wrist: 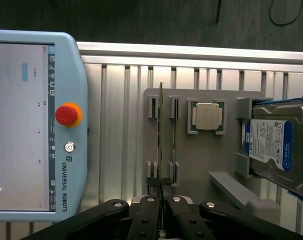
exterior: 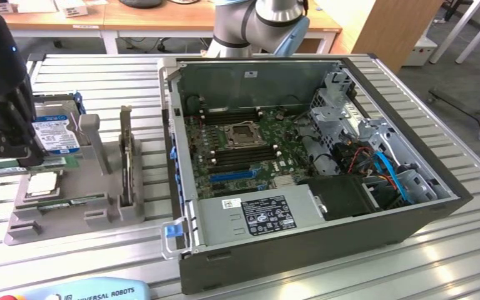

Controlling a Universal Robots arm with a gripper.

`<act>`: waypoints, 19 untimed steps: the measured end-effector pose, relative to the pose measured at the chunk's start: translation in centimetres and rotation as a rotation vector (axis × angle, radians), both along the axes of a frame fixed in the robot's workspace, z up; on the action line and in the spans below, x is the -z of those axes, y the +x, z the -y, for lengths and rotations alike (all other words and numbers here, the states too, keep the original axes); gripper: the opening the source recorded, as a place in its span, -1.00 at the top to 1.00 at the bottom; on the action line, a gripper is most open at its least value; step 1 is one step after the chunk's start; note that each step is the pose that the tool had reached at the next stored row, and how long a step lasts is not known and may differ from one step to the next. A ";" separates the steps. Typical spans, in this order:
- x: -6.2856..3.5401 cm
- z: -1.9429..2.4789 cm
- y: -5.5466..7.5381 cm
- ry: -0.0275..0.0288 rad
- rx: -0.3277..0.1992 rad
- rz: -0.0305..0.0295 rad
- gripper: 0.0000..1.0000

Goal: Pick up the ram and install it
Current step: 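Pick up the ram and move it above insertion slot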

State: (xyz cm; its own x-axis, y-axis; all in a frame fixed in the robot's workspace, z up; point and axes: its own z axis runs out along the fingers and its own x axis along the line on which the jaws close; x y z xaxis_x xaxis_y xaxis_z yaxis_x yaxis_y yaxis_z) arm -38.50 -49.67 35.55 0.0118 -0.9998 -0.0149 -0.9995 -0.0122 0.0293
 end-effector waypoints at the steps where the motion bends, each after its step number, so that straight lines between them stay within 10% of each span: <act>1: -0.26 0.00 0.0 0.0000 0.000 0.0000 0.77; 19: -4.59 0.00 0.0 0.0000 0.000 -0.0001 0.77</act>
